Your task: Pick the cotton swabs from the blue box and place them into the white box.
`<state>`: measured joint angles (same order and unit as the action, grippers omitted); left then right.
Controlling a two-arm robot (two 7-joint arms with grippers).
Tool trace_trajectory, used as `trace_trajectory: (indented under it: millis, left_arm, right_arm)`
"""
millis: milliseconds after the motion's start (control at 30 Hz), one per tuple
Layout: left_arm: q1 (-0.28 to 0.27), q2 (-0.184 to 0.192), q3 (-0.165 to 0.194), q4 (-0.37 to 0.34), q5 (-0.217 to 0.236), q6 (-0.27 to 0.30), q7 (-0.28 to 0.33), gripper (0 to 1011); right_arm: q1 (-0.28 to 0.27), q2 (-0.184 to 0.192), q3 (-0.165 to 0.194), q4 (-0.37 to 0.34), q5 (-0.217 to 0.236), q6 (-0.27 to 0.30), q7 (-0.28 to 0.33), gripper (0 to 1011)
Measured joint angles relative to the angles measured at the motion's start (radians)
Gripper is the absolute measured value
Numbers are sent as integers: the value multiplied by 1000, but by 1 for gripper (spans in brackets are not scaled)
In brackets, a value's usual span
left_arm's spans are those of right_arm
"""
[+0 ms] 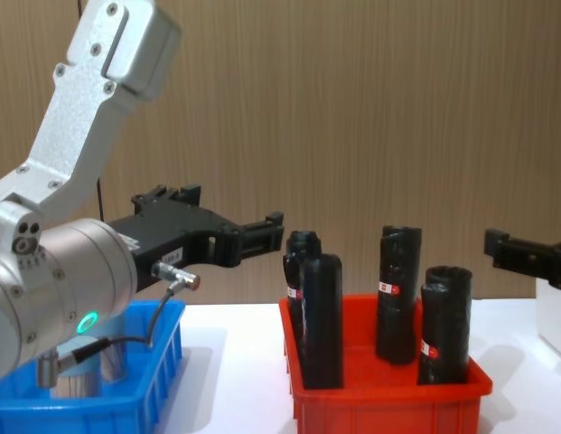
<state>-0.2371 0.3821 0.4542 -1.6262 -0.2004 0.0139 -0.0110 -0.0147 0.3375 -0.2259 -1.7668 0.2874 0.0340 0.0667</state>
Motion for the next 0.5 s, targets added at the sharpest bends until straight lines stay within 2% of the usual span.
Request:
trace_trajectory:
  millis: [500]
  left_arm:
    - [0,0,0,0,0,0,0,1004]
  right_arm:
    - [0,0,0,0,0,0,0,1001]
